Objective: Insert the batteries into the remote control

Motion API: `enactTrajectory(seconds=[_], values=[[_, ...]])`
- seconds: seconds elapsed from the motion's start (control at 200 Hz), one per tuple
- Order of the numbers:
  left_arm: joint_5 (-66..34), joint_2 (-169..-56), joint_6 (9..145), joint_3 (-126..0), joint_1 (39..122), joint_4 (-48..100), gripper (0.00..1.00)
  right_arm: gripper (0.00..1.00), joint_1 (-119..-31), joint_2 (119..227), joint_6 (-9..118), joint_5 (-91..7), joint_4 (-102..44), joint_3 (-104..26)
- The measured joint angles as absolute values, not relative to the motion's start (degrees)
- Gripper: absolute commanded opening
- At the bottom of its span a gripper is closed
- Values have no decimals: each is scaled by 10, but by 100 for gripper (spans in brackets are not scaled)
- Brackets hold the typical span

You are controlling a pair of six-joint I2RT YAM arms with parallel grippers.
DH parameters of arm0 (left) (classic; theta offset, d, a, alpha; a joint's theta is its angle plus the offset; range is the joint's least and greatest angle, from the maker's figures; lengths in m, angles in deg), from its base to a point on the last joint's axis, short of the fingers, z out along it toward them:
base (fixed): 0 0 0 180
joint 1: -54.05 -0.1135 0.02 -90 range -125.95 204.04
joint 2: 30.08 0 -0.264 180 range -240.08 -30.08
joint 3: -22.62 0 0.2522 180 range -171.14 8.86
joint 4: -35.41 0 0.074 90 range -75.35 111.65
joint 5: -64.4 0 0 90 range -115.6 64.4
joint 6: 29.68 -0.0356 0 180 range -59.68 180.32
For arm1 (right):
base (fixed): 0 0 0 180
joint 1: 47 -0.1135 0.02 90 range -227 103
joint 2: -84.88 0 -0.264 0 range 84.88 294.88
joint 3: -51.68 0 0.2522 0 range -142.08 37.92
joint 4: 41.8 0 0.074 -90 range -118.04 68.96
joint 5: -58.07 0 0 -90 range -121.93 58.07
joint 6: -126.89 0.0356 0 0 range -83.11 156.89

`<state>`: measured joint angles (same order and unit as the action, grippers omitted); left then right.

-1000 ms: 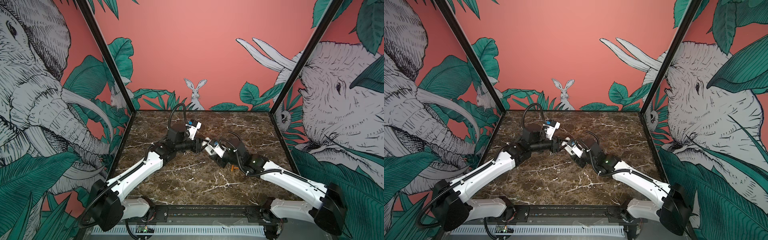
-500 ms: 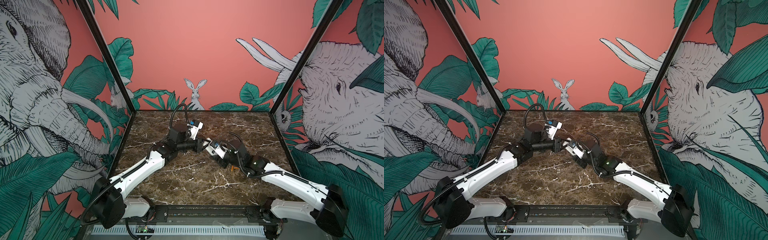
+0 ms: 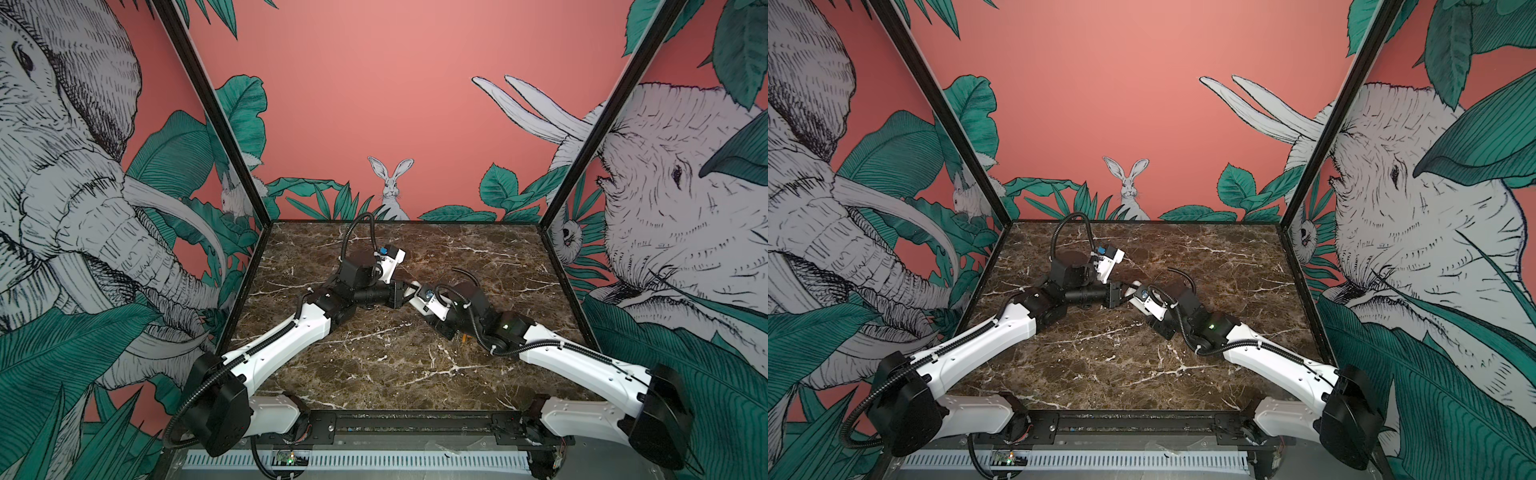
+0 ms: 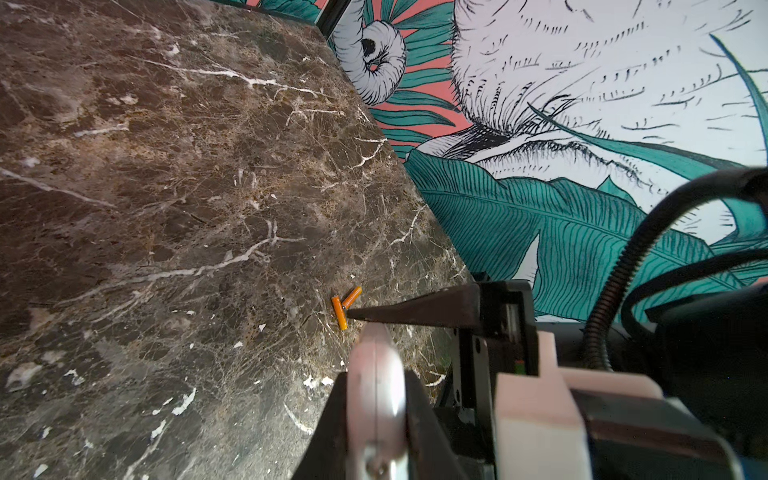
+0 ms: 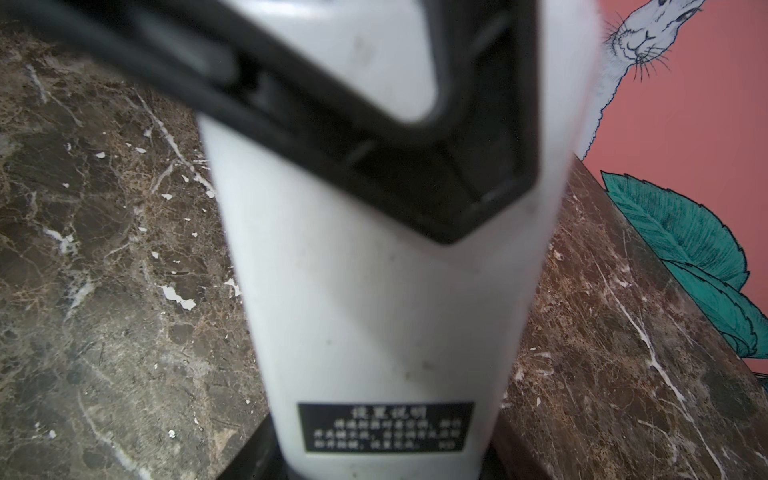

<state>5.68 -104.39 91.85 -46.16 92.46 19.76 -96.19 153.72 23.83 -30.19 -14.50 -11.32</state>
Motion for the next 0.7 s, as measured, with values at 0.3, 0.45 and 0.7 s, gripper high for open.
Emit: enactTrajectory(seconds=[0.3,0.45,0.7], values=[[54,-1043,939,-381,891,278,0,85,-964,1535,283,-337,-136,-132],[42,-1071,974,-319,876,364,0,90,-964,1513,358,-360,-140,-136],[16,-1057,1004,-246,876,466,0,87,-910,1446,548,-371,-151,-83]])
